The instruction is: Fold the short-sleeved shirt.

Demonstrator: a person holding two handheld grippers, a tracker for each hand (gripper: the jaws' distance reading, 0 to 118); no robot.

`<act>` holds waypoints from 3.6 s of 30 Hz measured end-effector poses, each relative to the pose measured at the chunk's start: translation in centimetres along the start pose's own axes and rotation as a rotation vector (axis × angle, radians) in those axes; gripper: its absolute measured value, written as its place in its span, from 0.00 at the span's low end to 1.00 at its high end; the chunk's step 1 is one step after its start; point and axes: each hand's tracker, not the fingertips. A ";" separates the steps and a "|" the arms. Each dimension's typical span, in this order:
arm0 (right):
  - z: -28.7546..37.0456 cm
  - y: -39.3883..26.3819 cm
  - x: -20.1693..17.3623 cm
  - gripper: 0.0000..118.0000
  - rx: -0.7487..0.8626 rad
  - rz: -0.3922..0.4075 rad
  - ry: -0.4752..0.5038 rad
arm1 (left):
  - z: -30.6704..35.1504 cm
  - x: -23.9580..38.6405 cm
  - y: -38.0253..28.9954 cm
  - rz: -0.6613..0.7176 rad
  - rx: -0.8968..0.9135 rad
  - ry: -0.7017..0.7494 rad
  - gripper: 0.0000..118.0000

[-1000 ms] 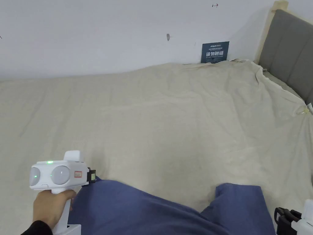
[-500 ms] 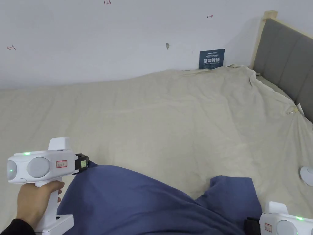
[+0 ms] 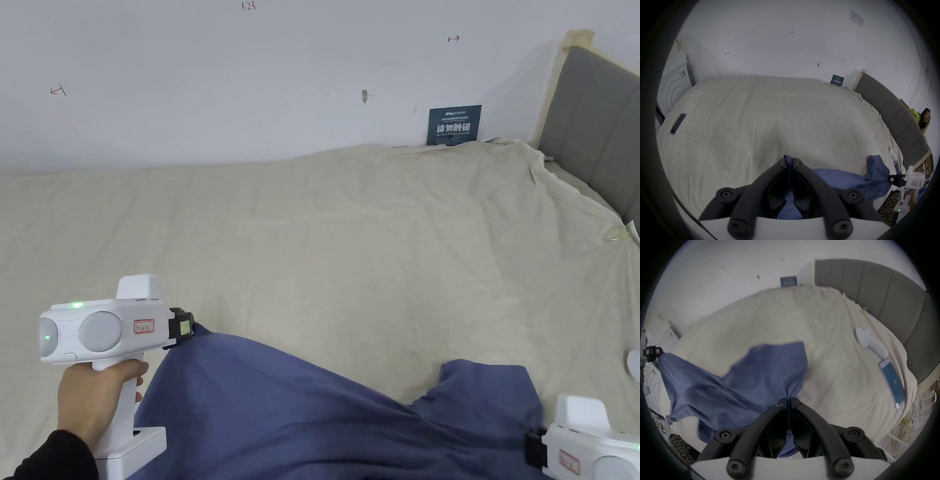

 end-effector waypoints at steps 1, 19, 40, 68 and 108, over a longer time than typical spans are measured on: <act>0.8 0.5 -0.2 0.02 0.030 0.007 0.003 | 0.5 0.2 -0.1 0.003 0.005 0.001 0.02; 11.7 19.2 -4.9 0.01 0.528 0.073 0.230 | 11.7 -4.4 8.2 0.086 0.309 0.069 0.02; 19.7 43.0 -10.8 0.01 0.871 0.144 0.247 | 21.1 -4.5 30.2 0.054 0.667 0.162 0.02; -1.4 29.7 -7.2 0.01 0.527 0.145 0.207 | 0.0 -6.4 14.0 -0.041 0.288 0.163 0.02; 5.2 -9.3 -1.8 0.01 0.049 0.090 0.125 | 6.8 -11.3 -24.6 0.182 -0.095 0.183 0.02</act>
